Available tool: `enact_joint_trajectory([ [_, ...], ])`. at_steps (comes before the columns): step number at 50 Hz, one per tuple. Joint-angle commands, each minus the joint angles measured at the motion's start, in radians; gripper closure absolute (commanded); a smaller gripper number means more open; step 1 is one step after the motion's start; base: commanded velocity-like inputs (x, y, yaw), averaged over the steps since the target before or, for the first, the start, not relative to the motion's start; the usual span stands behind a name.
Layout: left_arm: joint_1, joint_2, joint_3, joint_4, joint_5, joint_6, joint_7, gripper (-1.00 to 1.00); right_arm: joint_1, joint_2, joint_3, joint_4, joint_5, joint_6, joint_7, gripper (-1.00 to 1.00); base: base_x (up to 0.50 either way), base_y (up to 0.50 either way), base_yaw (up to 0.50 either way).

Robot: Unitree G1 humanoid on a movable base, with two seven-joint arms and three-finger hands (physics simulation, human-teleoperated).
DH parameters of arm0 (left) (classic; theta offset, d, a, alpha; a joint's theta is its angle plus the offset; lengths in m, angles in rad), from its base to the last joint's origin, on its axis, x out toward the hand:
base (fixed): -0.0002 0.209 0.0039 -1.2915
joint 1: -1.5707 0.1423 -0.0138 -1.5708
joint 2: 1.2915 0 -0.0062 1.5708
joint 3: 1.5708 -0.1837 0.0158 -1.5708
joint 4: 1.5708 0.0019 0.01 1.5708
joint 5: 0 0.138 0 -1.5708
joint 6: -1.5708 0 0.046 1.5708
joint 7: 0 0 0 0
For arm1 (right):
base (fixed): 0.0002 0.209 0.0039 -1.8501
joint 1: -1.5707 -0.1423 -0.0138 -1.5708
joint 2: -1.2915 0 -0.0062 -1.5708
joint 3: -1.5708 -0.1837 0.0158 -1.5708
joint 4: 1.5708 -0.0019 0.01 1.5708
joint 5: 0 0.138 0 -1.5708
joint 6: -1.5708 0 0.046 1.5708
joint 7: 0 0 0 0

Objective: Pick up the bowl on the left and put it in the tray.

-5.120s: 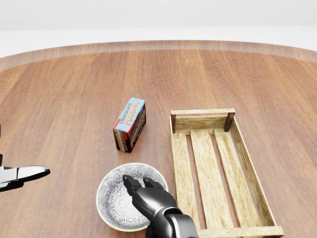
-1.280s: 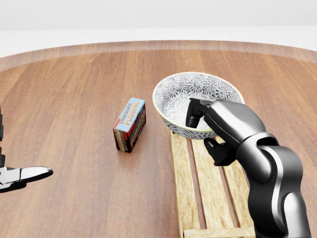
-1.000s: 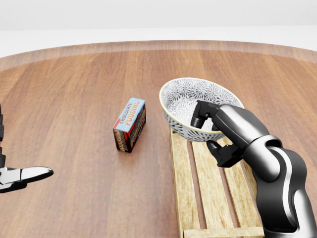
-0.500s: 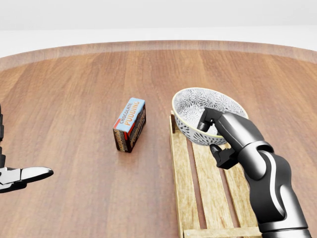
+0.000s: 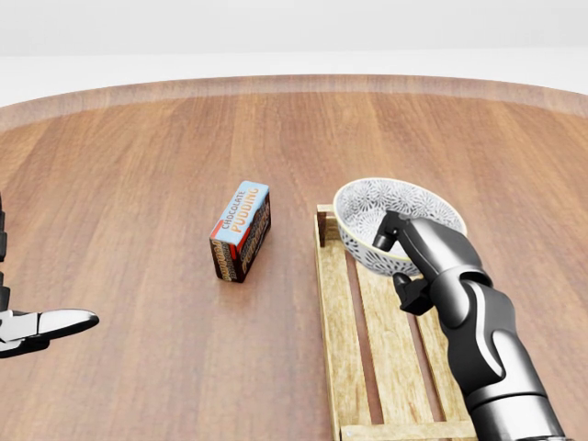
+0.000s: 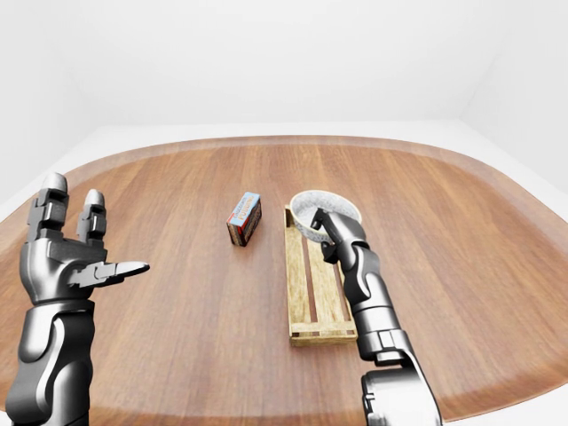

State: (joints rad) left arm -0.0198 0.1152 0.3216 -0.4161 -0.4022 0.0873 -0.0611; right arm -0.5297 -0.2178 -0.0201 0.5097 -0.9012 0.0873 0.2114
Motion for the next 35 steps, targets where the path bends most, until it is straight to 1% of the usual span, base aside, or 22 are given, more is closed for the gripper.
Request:
enact_joint_trajectory([
  [1, -0.001, 0.001, 0.002, 0.003, -0.002, 0.0, -0.001, -1.0, -0.035, 0.0, 0.008, 0.111, -0.019, 0.0, -0.087, 1.0, 0.0, 0.0, 0.0],
  [6, -0.002, 0.002, 0.004, 0.003, -0.005, 0.0, 0.0, -1.0, -0.037, 0.007, 0.017, 0.131, -0.024, 0.0, -0.093, 1.0, 0.0, 0.0, 0.0],
  [14, -0.001, 0.002, 0.002, 0.002, -0.005, 0.0, -0.001, -1.0, -0.063, 0.024, 0.028, 0.252, -0.007, 0.0, -0.151, 1.0, 0.0, 0.0, 0.0],
  [35, -0.004, 0.003, 0.003, 0.007, -0.006, 0.0, -0.002, -1.0, -0.081, 0.03, 0.048, 0.412, 0.03, 0.0, -0.225, 1.0, 0.0, 0.0, 0.0],
])
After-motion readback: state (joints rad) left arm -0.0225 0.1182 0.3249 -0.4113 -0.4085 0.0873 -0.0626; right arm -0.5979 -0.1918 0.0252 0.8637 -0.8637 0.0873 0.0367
